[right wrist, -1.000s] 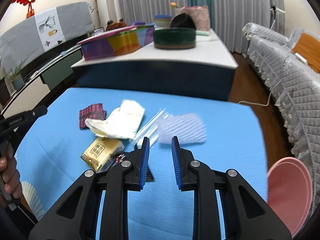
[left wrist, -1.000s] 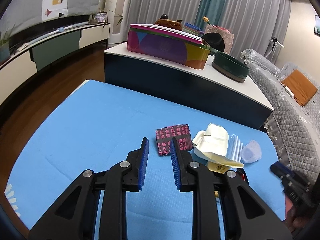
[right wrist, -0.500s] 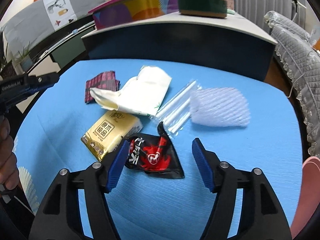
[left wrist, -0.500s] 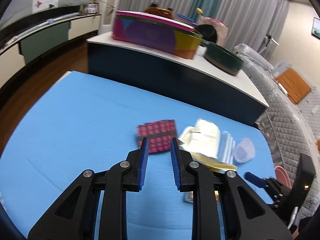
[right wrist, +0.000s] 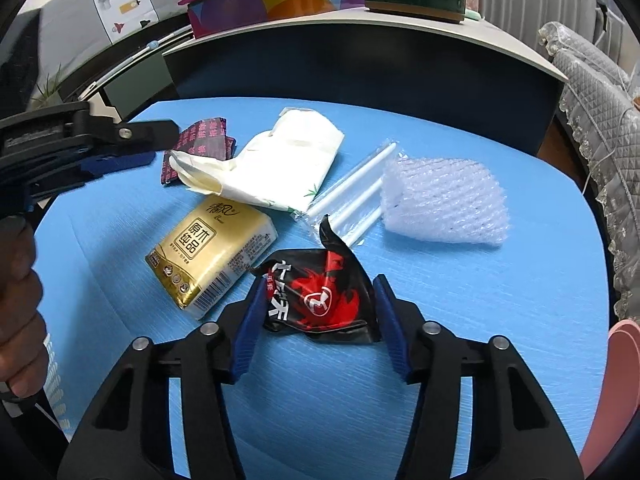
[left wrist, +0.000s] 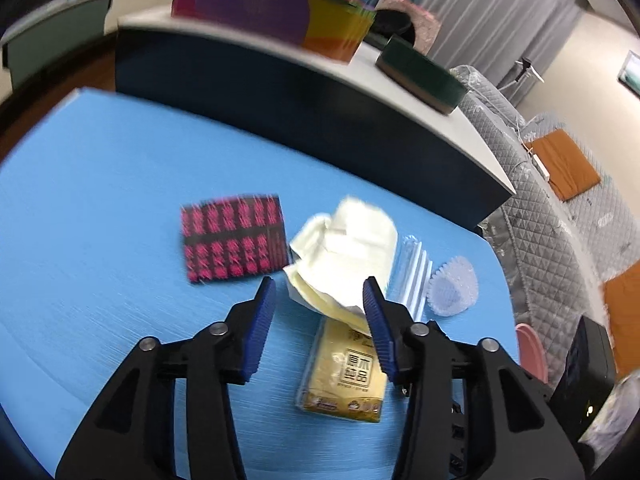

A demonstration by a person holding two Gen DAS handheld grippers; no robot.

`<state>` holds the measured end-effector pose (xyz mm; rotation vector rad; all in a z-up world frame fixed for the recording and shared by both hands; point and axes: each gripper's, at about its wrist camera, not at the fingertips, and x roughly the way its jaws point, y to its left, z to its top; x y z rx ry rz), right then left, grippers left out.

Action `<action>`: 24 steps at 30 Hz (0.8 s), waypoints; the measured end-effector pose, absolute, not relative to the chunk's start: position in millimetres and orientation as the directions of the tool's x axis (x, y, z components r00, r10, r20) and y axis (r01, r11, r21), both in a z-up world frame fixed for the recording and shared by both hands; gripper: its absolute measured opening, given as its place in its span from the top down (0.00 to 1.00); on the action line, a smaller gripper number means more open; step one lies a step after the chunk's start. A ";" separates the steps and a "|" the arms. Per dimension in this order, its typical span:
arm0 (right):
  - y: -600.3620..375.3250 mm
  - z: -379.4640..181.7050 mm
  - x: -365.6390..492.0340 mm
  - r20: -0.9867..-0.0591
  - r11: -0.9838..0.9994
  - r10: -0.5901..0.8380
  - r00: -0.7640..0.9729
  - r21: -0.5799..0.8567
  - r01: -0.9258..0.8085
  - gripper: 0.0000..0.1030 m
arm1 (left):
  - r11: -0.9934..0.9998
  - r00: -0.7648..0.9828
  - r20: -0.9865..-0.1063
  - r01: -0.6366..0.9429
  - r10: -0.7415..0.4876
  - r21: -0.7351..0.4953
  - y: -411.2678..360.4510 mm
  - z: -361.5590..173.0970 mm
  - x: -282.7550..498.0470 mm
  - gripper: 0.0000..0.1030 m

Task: Collect trash
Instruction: 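Grasp the black-and-red snack packet with the right tool, then grasp the cream paper wrapper with the left tool while the right tool holds the packet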

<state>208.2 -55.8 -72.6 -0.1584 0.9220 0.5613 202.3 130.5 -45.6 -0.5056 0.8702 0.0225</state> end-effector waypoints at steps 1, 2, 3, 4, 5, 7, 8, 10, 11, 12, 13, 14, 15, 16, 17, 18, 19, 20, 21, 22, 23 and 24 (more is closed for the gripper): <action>-57.0 -71.7 207.6 -0.788 0.846 0.389 0.477 0.101 -0.524 0.52 | 0.874 0.643 -0.740 -0.227 -0.196 -0.429 130.2 -49.5 204.3 0.53; -58.9 -71.1 207.3 -0.787 0.846 0.389 0.479 0.098 -0.525 0.52 | 0.866 0.631 -0.746 -0.232 -0.211 -0.442 128.9 -54.0 206.0 0.53; -60.7 -70.5 207.1 -0.786 0.845 0.389 0.481 0.097 -0.525 0.53 | 0.863 0.626 -0.749 -0.236 -0.217 -0.447 128.2 -56.0 207.1 0.53; -62.9 -69.1 206.7 -0.784 0.846 0.389 0.484 0.096 -0.524 0.53 | 0.857 0.618 -0.753 -0.242 -0.224 -0.454 126.7 -58.6 208.5 0.53; -64.1 -69.0 207.3 -0.783 0.847 0.389 0.485 0.097 -0.523 0.53 | 0.853 0.613 -0.755 -0.246 -0.230 -0.460 125.4 -60.2 209.7 0.53; -68.0 -67.3 207.1 -0.780 0.849 0.390 0.489 0.100 -0.518 0.53 | 0.848 0.609 -0.758 -0.252 -0.236 -0.467 124.3 -62.6 211.4 0.53; -68.9 -66.8 207.3 -0.779 0.850 0.390 0.490 0.101 -0.517 0.53 | 0.846 0.608 -0.758 -0.253 -0.238 -0.469 123.4 -63.3 212.2 0.54; -72.0 -65.5 207.3 -0.777 0.853 0.390 0.494 0.102 -0.513 0.53 | 0.848 0.607 -0.758 -0.250 -0.239 -0.468 120.4 -63.9 213.2 0.54; -72.7 -64.9 206.9 -0.776 0.853 0.391 0.496 0.103 -0.511 0.53 | 0.850 0.608 -0.758 -0.247 -0.238 -0.465 118.3 -63.9 213.8 0.55; -74.0 -64.2 206.4 -0.774 0.854 0.391 0.498 0.104 -0.510 0.53 | 0.852 0.608 -0.757 -0.245 -0.237 -0.463 117.6 -63.9 214.3 0.57; -75.0 -63.5 205.9 -0.773 0.855 0.391 0.500 0.103 -0.509 0.53 | 0.852 0.608 -0.757 -0.244 -0.238 -0.464 117.8 -63.6 214.5 0.61; -75.3 -63.3 205.1 -0.771 0.855 0.391 0.502 0.103 -0.508 0.53 | 0.851 0.610 -0.756 -0.246 -0.237 -0.465 117.6 -63.1 214.6 0.62; -76.7 -62.3 204.6 -0.770 0.856 0.390 0.505 0.102 -0.506 0.53 | 0.849 0.614 -0.753 -0.248 -0.235 -0.467 117.9 -61.7 214.4 0.62; -78.1 -61.7 204.4 -0.769 0.857 0.390 0.506 0.102 -0.505 0.53 | 0.848 0.621 -0.749 -0.248 -0.232 -0.469 118.3 -59.6 214.2 0.62; -79.7 -61.0 204.0 -0.768 0.858 0.389 0.508 0.103 -0.503 0.53 | 0.849 0.627 -0.745 -0.248 -0.226 -0.467 118.7 -57.6 214.4 0.62; -81.2 -60.6 203.8 -0.767 0.859 0.389 0.510 0.103 -0.501 0.53 | 0.850 0.630 -0.744 -0.249 -0.222 -0.464 119.1 -56.5 215.1 0.62; -82.9 -59.9 203.3 -0.766 0.861 0.388 0.512 0.102 -0.499 0.53 | 0.851 0.632 -0.745 -0.255 -0.213 -0.460 120.2 -56.1 216.3 0.62; -83.6 -59.6 202.9 -0.766 0.861 0.388 0.513 0.102 -0.498 0.53 | 0.850 0.632 -0.747 -0.263 -0.206 -0.457 121.2 -56.4 217.6 0.62; -84.6 -59.1 202.3 -0.765 0.862 0.387 0.515 0.101 -0.497 0.53 | 0.847 0.629 -0.752 -0.275 -0.199 -0.455 123.1 -58.1 219.3 0.63; -85.7 -58.5 201.7 -0.764 0.863 0.385 0.518 0.099 -0.496 0.53 | 0.844 0.623 -0.757 -0.285 -0.197 -0.454 124.2 -60.3 221.8 0.68; -86.7 -57.6 201.1 -0.763 0.864 0.385 0.520 0.099 -0.494 0.53 | 0.842 0.617 -0.762 -0.293 -0.196 -0.453 125.5 -62.4 222.9 0.74; -86.7 -56.9 200.6 -0.762 0.864 0.384 0.522 0.098 -0.493 0.53 | 0.842 0.611 -0.768 -0.299 -0.192 -0.448 125.7 -64.1 224.1 0.76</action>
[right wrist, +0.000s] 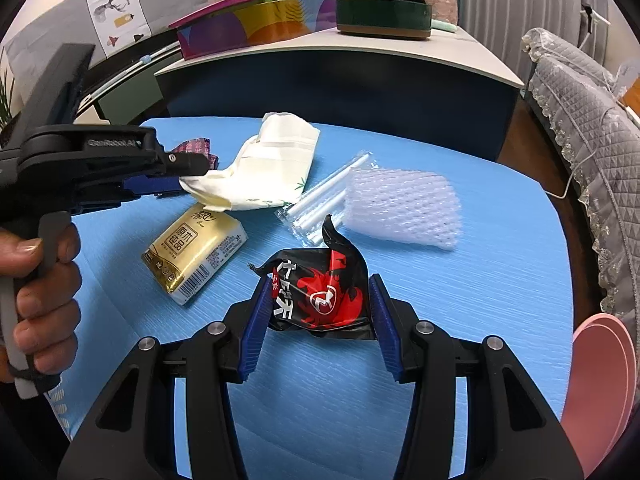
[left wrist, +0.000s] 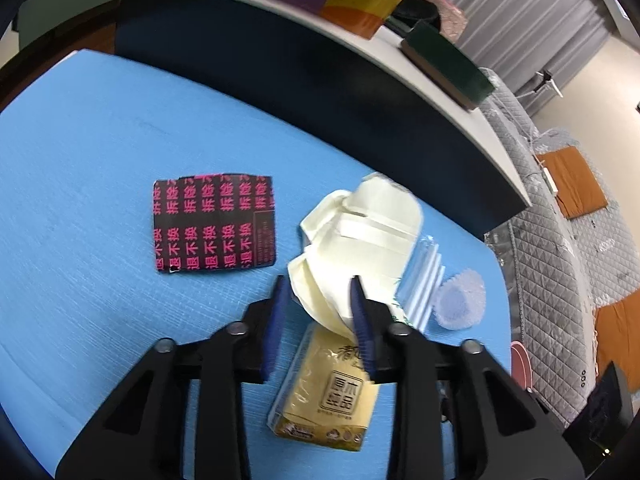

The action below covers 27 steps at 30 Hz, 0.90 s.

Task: Collect trash
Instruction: 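Grasp the cream paper wrapper with the left tool while the right tool holds the packet, then carry the cream wrapper with the left tool while the right tool carries the packet over the bucket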

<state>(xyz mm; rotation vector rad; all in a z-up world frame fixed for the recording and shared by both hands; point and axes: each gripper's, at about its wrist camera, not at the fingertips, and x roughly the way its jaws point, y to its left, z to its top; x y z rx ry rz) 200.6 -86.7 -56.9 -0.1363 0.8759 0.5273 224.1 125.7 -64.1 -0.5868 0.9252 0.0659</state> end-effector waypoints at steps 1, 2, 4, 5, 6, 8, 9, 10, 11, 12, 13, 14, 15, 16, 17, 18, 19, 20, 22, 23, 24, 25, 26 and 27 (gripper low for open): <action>-88.3 -55.8 200.4 -0.760 0.865 0.383 0.525 0.097 -0.492 0.53 | 0.844 0.609 -0.771 -0.302 -0.187 -0.444 126.1 -65.3 224.8 0.78; -89.0 -55.0 199.9 -0.759 0.866 0.382 0.527 0.095 -0.491 0.53 | 0.847 0.604 -0.777 -0.307 -0.179 -0.434 125.5 -66.8 227.1 0.81; -90.6 -53.3 199.2 -0.756 0.867 0.381 0.532 0.093 -0.489 0.53 | 0.856 0.599 -0.783 -0.306 -0.167 -0.417 123.9 -67.8 229.7 0.85; -91.6 -51.9 198.3 -0.754 0.868 0.380 0.536 0.090 -0.488 0.53 | 0.859 0.602 -0.782 -0.304 -0.162 -0.413 124.0 -67.4 228.6 0.87; -92.2 -51.0 196.8 -0.752 0.868 0.380 0.539 0.088 -0.489 0.53 | 0.863 0.608 -0.778 -0.300 -0.156 -0.407 123.7 -64.9 227.7 0.89; -94.2 -48.4 195.0 -0.747 0.868 0.380 0.546 0.084 -0.489 0.53 | 0.874 0.625 -0.767 -0.280 -0.149 -0.398 122.5 -58.7 226.6 0.96; -95.8 -46.8 194.1 -0.744 0.869 0.380 0.550 0.083 -0.488 0.53 | 0.881 0.635 -0.760 -0.272 -0.139 -0.388 121.5 -55.0 226.1 0.97; -97.5 -45.2 193.4 -0.740 0.870 0.379 0.555 0.082 -0.485 0.53 | 0.886 0.643 -0.754 -0.265 -0.131 -0.380 120.6 -51.8 225.3 0.97; -98.8 -44.0 192.8 -0.738 0.872 0.379 0.558 0.082 -0.483 0.53 | 0.892 0.653 -0.747 -0.257 -0.124 -0.373 119.1 -47.9 224.4 0.97; -100.5 -42.3 191.8 -0.735 0.873 0.377 0.564 0.080 -0.480 0.53 | 0.896 0.658 -0.743 -0.252 -0.119 -0.367 117.6 -45.5 223.4 0.97; -102.3 -40.7 190.8 -0.732 0.875 0.376 0.568 0.080 -0.477 0.53 | 0.900 0.664 -0.739 -0.246 -0.114 -0.360 116.3 -43.1 222.5 0.97; -104.3 -39.2 189.8 -0.729 0.877 0.375 0.572 0.079 -0.474 0.53 | 0.906 0.673 -0.732 -0.238 -0.107 -0.351 114.3 -39.5 221.2 0.97; -105.4 -37.8 188.8 -0.727 0.878 0.374 0.576 0.077 -0.472 0.53 | 0.910 0.681 -0.726 -0.233 -0.099 -0.343 112.6 -36.8 220.3 0.97; -107.0 -35.9 187.4 -0.723 0.880 0.373 0.581 0.076 -0.470 0.53 | 0.915 0.690 -0.719 -0.228 -0.090 -0.333 111.7 -33.9 219.3 0.97; -108.5 -34.6 186.5 -0.720 0.881 0.372 0.586 0.075 -0.468 0.53 | 0.922 0.704 -0.707 -0.221 -0.074 -0.317 109.7 -28.7 217.0 0.97; -110.9 -32.0 184.5 -0.715 0.883 0.370 0.594 0.072 -0.463 0.53 | 0.926 0.713 -0.698 -0.216 -0.066 -0.309 108.5 -25.0 215.6 0.97; -112.8 -30.5 184.4 -0.712 0.885 0.368 0.598 0.071 -0.461 0.53 | 0.931 0.726 -0.685 -0.207 -0.059 -0.300 107.0 -20.0 213.8 0.97; -115.0 -28.9 182.8 -0.709 0.887 0.365 0.603 0.069 -0.456 0.53 | 0.935 0.735 -0.676 -0.203 -0.049 -0.289 105.7 -15.8 211.7 0.97; -121.4 -25.1 180.9 -0.702 0.896 0.355 0.618 0.066 -0.440 0.53 | 0.943 0.751 -0.660 -0.202 -0.024 -0.263 103.6 -8.7 207.8 0.97; -124.4 -23.4 179.7 -0.699 0.900 0.350 0.624 0.066 -0.432 0.53 | 0.946 0.757 -0.654 -0.200 -0.015 -0.254 102.5 -5.8 205.7 0.97; -126.9 -21.8 179.2 -0.696 0.903 0.347 0.629 0.065 -0.425 0.53 | 0.949 0.763 -0.647 -0.198 -0.008 -0.245 100.9 -3.1 203.7 0.97; -130.0 -19.8 177.8 -0.691 0.907 0.341 0.637 0.064 -0.417 0.53 | 0.952 0.768 -0.641 -0.196 -0.001 -0.236 99.1 -0.7 201.9 0.97; -133.0 -17.5 176.4 -0.687 0.910 0.336 0.645 0.062 -0.409 0.53 | 0.956 0.774 -0.633 -0.192 0.009 -0.221 96.4 2.5 199.8 0.97; -135.4 -16.0 175.6 -0.683 0.913 0.334 0.650 0.061 -0.404 0.53 | 0.959 0.778 -0.628 -0.188 0.013 -0.213 94.9 4.1 198.2 0.97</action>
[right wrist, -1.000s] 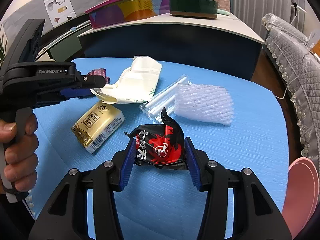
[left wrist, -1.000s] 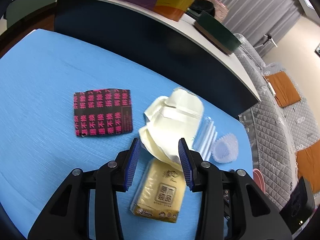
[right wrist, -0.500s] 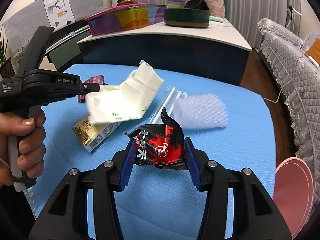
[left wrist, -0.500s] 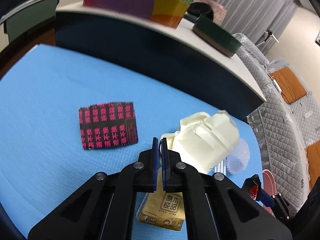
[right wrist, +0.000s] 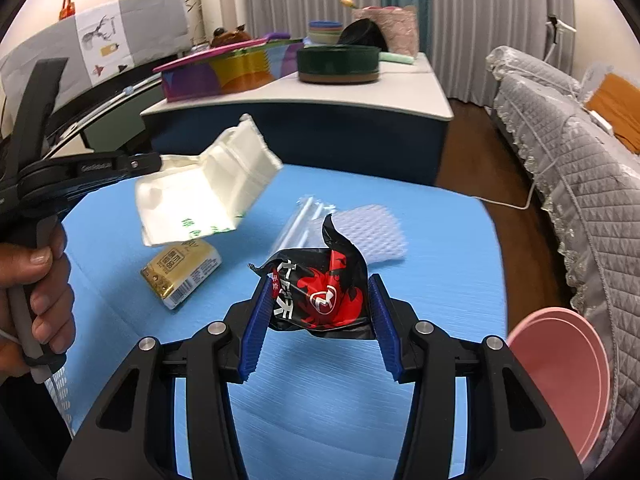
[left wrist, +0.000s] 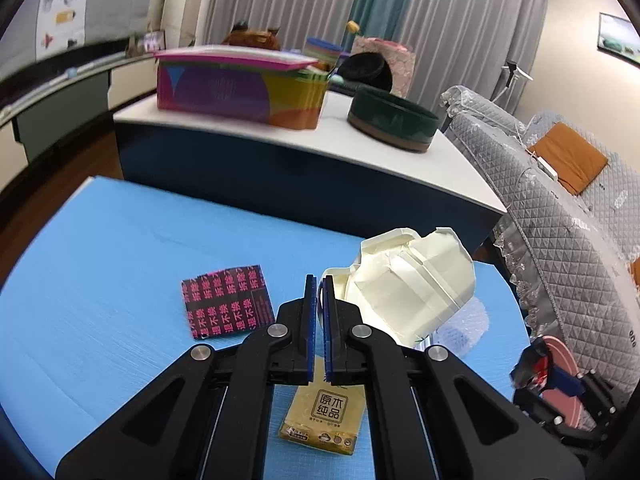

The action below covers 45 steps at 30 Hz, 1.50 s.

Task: Collect trash
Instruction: 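Carry the cream wrapper with the left tool while the right tool carries the packet over the bucket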

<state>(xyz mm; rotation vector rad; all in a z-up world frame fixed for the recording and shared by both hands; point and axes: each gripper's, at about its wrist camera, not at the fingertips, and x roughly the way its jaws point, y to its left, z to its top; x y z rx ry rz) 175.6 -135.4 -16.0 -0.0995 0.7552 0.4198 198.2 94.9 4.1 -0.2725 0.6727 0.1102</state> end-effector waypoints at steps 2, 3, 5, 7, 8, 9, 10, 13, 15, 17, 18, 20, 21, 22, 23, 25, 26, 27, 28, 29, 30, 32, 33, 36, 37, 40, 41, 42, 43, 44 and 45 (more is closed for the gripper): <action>-142.0 -11.7 172.3 -0.673 0.920 0.324 0.664 0.059 -0.389 0.53 | 0.963 0.785 -0.620 -0.180 0.017 -0.201 91.8 7.4 195.2 0.97; -144.8 -10.0 171.4 -0.670 0.922 0.320 0.670 0.058 -0.382 0.53 | 0.965 0.788 -0.616 -0.175 0.017 -0.197 90.2 8.9 193.8 0.97; -150.9 -5.8 168.5 -0.662 0.928 0.311 0.682 0.057 -0.367 0.53 | 0.968 0.792 -0.611 -0.166 0.016 -0.189 87.1 11.0 190.5 0.97; -156.3 -2.2 166.6 -0.655 0.933 0.303 0.692 0.057 -0.355 0.53 | 0.970 0.794 -0.607 -0.159 0.016 -0.182 83.2 12.1 186.7 0.97; -158.9 -0.5 165.7 -0.651 0.935 0.300 0.697 0.057 -0.349 0.53 | 0.971 0.796 -0.605 -0.156 0.016 -0.179 81.6 12.8 185.0 0.97; -162.3 1.5 164.2 -0.646 0.938 0.295 0.704 0.057 -0.342 0.53 | 0.973 0.797 -0.603 -0.153 0.017 -0.175 80.1 13.8 183.6 0.97; -165.1 2.4 163.1 -0.643 0.940 0.291 0.708 0.056 -0.336 0.53 | 0.974 0.799 -0.601 -0.150 0.017 -0.172 78.7 14.7 182.0 0.97; -174.0 7.4 159.3 -0.633 0.947 0.277 0.722 0.055 -0.316 0.53 | 0.977 0.804 -0.594 -0.140 0.017 -0.162 73.8 17.1 176.9 0.97; -179.9 10.8 156.8 -0.628 0.952 0.270 0.730 0.057 -0.302 0.53 | 0.978 0.807 -0.590 -0.134 0.013 -0.161 70.9 18.8 173.4 0.97; -185.4 14.1 154.2 -0.622 0.955 0.262 0.738 0.056 -0.291 0.53 | 0.979 0.811 -0.586 -0.126 0.009 -0.159 67.9 21.0 171.1 0.97; -188.9 15.8 152.6 -0.619 0.957 0.256 0.743 0.055 -0.284 0.53 | 0.980 0.812 -0.583 -0.122 0.007 -0.158 65.7 22.0 169.4 0.97; -197.8 18.7 149.1 -0.613 0.962 0.244 0.752 0.054 -0.269 0.53 | 0.982 0.817 -0.577 -0.112 0.003 -0.154 61.0 24.3 165.5 0.97; -200.3 19.5 147.7 -0.611 0.964 0.239 0.755 0.053 -0.262 0.53 | 0.983 0.819 -0.574 -0.105 -0.001 -0.152 58.0 25.7 163.7 0.97; -203.8 20.3 146.0 -0.609 0.965 0.234 0.758 0.053 -0.255 0.53 | 0.983 0.820 -0.573 -0.101 -0.004 -0.152 56.1 26.7 162.8 0.97; -207.8 21.3 144.6 -0.608 0.968 0.227 0.761 0.053 -0.247 0.53 | 0.984 0.821 -0.571 -0.094 -0.009 -0.151 53.2 27.7 161.4 0.97; -218.1 23.5 141.4 -0.603 0.972 0.213 0.769 0.053 -0.227 0.53 | 0.986 0.823 -0.568 -0.083 -0.015 -0.145 47.4 29.1 159.7 0.97; -222.9 24.7 140.0 -0.600 0.974 0.207 0.773 0.054 -0.218 0.53 | 0.987 0.824 -0.567 -0.076 -0.017 -0.141 44.3 29.4 158.9 0.97; -229.6 26.5 138.7 -0.596 0.977 0.200 0.778 0.058 -0.207 0.53 | 0.988 0.824 -0.566 -0.071 -0.019 -0.138 41.6 29.4 157.9 0.97; -235.7 28.1 136.7 -0.591 0.979 0.195 0.782 0.063 -0.196 0.53 | 0.989 0.823 -0.567 -0.065 -0.022 -0.133 38.1 28.9 157.3 0.97; -243.4 30.9 134.7 -0.585 0.981 0.189 0.789 0.068 -0.184 0.53 | 0.990 0.822 -0.569 -0.061 -0.024 -0.130 35.4 28.1 156.8 0.97; -248.7 32.8 133.5 -0.580 0.982 0.184 0.793 0.071 -0.176 0.53 | 0.990 0.820 -0.571 -0.056 -0.026 -0.126 32.0 27.4 156.5 0.97; -258.8 36.7 130.5 -0.571 0.984 0.173 0.803 0.074 -0.159 0.53 | 0.991 0.817 -0.576 -0.047 -0.032 -0.122 25.1 26.3 155.7 0.97; -264.5 38.9 128.4 -0.565 0.986 0.166 0.808 0.076 -0.149 0.53 | 0.992 0.815 -0.578 -0.042 -0.036 -0.121 21.4 25.9 155.3 0.97; -281.1 42.9 123.6 -0.555 0.989 0.150 0.818 0.087 -0.122 0.53 | 0.993 0.812 -0.582 -0.024 -0.049 -0.117 9.0 25.9 152.7 0.97; -287.5 44.1 122.4 -0.552 0.989 0.146 0.821 0.094 -0.113 0.53 | 0.993 0.811 -0.583 -0.019 -0.051 -0.114 6.1 26.0 152.9 0.97; -302.6 47.6 119.1 -0.543 0.990 0.135 0.829 0.110 -0.089 0.53 | 0.995 0.807 -0.588 0.001 -0.062 -0.104 -6.3 27.3 152.9 0.97; -309.3 48.6 117.8 -0.539 0.990 0.131 0.832 0.117 -0.079 0.53 | 0.994 0.804 -0.590 0.005 -0.067 -0.106 -9.4 27.6 153.0 0.97; -313.3 49.4 116.8 -0.537 0.990 0.127 0.834 0.121 -0.072 0.53 | 0.994 0.801 -0.594 0.009 -0.073 -0.110 -12.9 28.4 153.7 0.97; -318.5 49.8 116.0 -0.536 0.990 0.122 0.836 0.127 -0.064 0.53 | 0.994 0.799 -0.596 0.013 -0.077 -0.112 -16.1 29.3 154.5 0.97; -323.4 50.2 115.9 -0.535 0.989 0.119 0.836 0.133 -0.056 0.53 | 0.994 0.798 -0.598 0.018 -0.080 -0.110 -20.6 30.3 155.2 0.97; -329.0 50.5 116.2 -0.535 0.989 0.115 0.837 0.141 -0.046 0.53 | 0.994 0.798 -0.598 0.021 -0.081 -0.107 -23.6 31.0 155.4 0.97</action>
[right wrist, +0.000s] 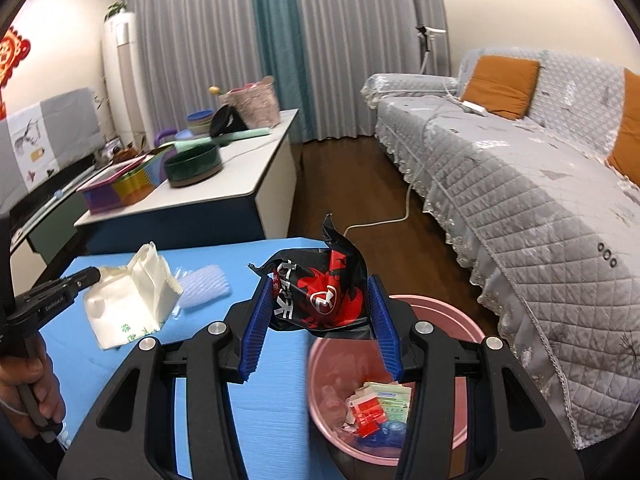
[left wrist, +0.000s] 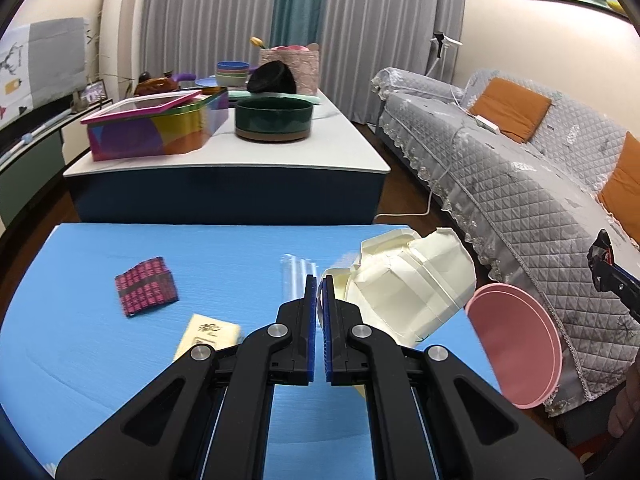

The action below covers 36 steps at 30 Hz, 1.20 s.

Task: Collect trash
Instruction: 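Carry the cream wrapper with the left tool while the right tool carries the packet over the bucket, then open the left tool dropping the wrapper while the right tool releases the packet into the bucket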

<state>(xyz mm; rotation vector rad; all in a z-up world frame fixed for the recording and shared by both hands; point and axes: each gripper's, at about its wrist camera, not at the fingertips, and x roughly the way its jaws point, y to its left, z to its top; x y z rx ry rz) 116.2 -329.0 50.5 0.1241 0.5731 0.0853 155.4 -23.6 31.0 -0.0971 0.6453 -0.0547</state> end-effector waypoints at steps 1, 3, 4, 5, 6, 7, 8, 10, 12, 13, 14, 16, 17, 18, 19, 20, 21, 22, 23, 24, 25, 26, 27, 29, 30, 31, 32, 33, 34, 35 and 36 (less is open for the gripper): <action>-332.6 50.7 116.1 -0.535 0.989 0.111 0.838 0.146 -0.038 0.53 | 0.994 0.798 -0.597 0.025 -0.083 -0.103 -27.5 31.8 155.8 0.97; -339.6 52.2 116.3 -0.534 0.987 0.104 0.839 0.157 -0.023 0.53 | 0.995 0.796 -0.599 0.032 -0.085 -0.099 -34.4 33.0 157.1 0.97; -343.5 53.2 116.3 -0.533 0.987 0.100 0.840 0.162 -0.015 0.53 | 0.995 0.796 -0.600 0.033 -0.086 -0.098 -37.0 33.4 157.3 0.97; -346.1 54.0 116.1 -0.532 0.986 0.097 0.841 0.165 -0.009 0.53 | 0.995 0.794 -0.601 0.036 -0.087 -0.097 -40.2 33.8 158.1 0.97; -350.8 55.5 116.0 -0.530 0.985 0.093 0.843 0.170 -0.001 0.53 | 0.995 0.793 -0.602 0.039 -0.089 -0.096 -44.4 34.4 159.1 0.97; -355.0 56.8 116.1 -0.529 0.985 0.087 0.844 0.172 0.006 0.53 | 0.995 0.793 -0.603 0.043 -0.091 -0.094 -48.3 35.0 160.0 0.97; -358.0 57.8 116.1 -0.528 0.985 0.082 0.845 0.172 0.012 0.53 | 0.994 0.793 -0.603 0.047 -0.094 -0.094 -52.3 35.6 160.9 0.97; -366.6 60.3 116.2 -0.523 0.985 0.065 0.850 0.170 0.029 0.53 | 0.994 0.791 -0.603 0.053 -0.099 -0.094 -60.7 37.6 163.1 0.97; -371.7 61.7 115.7 -0.521 0.985 0.049 0.852 0.164 0.043 0.53 | 0.993 0.790 -0.603 0.060 -0.107 -0.098 -68.5 38.8 165.2 0.97; -374.0 62.8 116.1 -0.519 0.986 0.040 0.854 0.158 0.050 0.53 | 0.993 0.790 -0.603 0.064 -0.111 -0.099 -72.8 39.5 166.0 0.97; -375.8 63.8 116.2 -0.517 0.987 0.032 0.855 0.152 0.055 0.53 | 0.993 0.789 -0.603 0.067 -0.114 -0.100 -75.4 39.7 167.0 0.97; -379.1 65.9 116.0 -0.512 0.987 0.022 0.859 0.146 0.062 0.53 | 0.992 0.788 -0.603 0.079 -0.123 -0.100 -85.5 40.9 168.8 0.97; -381.3 66.7 116.0 -0.510 0.987 0.019 0.860 0.147 0.066 0.53 | 0.991 0.787 -0.603 0.086 -0.129 -0.099 -91.5 41.3 169.9 0.97; -383.6 66.8 115.8 -0.508 0.987 0.015 0.861 0.147 0.069 0.53 | 0.991 0.786 -0.604 0.090 -0.132 -0.099 -96.3 41.6 170.7 0.97; -385.1 67.3 115.8 -0.507 0.987 0.011 0.862 0.146 0.073 0.53 | 0.990 0.785 -0.605 0.095 -0.136 -0.099 -101.7 41.9 172.2 0.97; -386.6 67.6 116.0 -0.506 0.987 0.007 0.863 0.144 0.077 0.53 | 0.990 0.784 -0.606 0.099 -0.139 -0.099 -106.2 42.0 173.2 0.97; -388.3 67.9 116.1 -0.505 0.986 0.002 0.863 0.143 0.081 0.53 | 0.990 0.783 -0.606 0.102 -0.141 -0.099 -109.4 42.3 174.1 0.97; -389.7 68.3 115.5 -0.505 0.986 -0.001 0.863 0.142 0.084 0.53 | 0.989 0.781 -0.607 0.105 -0.144 -0.099 -113.6 42.6 175.5 0.97; -392.2 68.6 115.5 -0.504 0.986 -0.005 0.863 0.143 0.089 0.53 | 0.989 0.780 -0.608 0.108 -0.147 -0.100 -117.4 42.5 176.3 0.97; -394.0 68.5 115.6 -0.505 0.985 -0.008 0.863 0.143 0.093 0.53 | 0.989 0.779 -0.609 0.112 -0.150 -0.101 -121.8 42.4 177.6 0.97; -395.8 68.3 115.3 -0.505 0.985 -0.011 0.863 0.144 0.097 0.53 | 0.988 0.778 -0.609 0.116 -0.154 -0.101 -126.2 42.2 178.6 0.97; -398.3 68.0 115.3 -0.507 0.984 -0.015 0.862 0.145 0.102 0.53 | 0.987 0.776 -0.610 0.120 -0.158 -0.102 -130.6 42.0 179.3 0.97; -401.4 67.1 115.5 -0.510 0.983 -0.020 0.860 0.147 0.110 0.53 | 0.987 0.775 -0.611 0.124 -0.161 -0.102 -134.0 42.3 179.6 0.97; -404.4 66.6 116.3 -0.514 0.983 -0.028 0.858 0.144 0.118 0.53 | 0.986 0.773 -0.613 0.132 -0.167 -0.101 -140.9 41.7 180.4 0.97; -406.3 65.6 116.4 -0.516 0.982 -0.033 0.856 0.142 0.123 0.53 | 0.985 0.771 -0.614 0.137 -0.170 -0.100 -145.2 40.8 180.9 0.97; -407.1 65.4 116.7 -0.517 0.982 -0.035 0.855 0.142 0.126 0.53 | 0.985 0.768 -0.616 0.141 -0.172 -0.099 -149.0 40.2 181.7 0.97; -409.1 65.0 116.8 -0.518 0.981 -0.037 0.854 0.143 0.129 0.53 | 0.985 0.767 -0.618 0.144 -0.174 -0.099 -152.3 39.5 182.2 0.97; -410.7 65.1 116.5 -0.518 0.981 -0.039 0.854 0.144 0.132 0.53 | 0.984 0.765 -0.619 0.148 -0.177 -0.098 -156.0 38.6 182.7 0.97; -412.0 65.0 116.8 -0.519 0.980 -0.041 0.854 0.144 0.135 0.53 | 0.984 0.763 -0.621 0.151 -0.179 -0.098 -159.2 38.2 183.6 0.97; -413.2 65.0 116.8 -0.518 0.980 -0.044 0.854 0.144 0.138 0.53 | 0.983 0.762 -0.622 0.154 -0.180 -0.097 -161.8 37.5 184.1 0.97; -414.4 64.8 116.9 -0.519 0.980 -0.046 0.854 0.144 0.140 0.53 | 0.983 0.760 -0.623 0.157 -0.183 -0.097 -165.8 36.6 184.9 0.97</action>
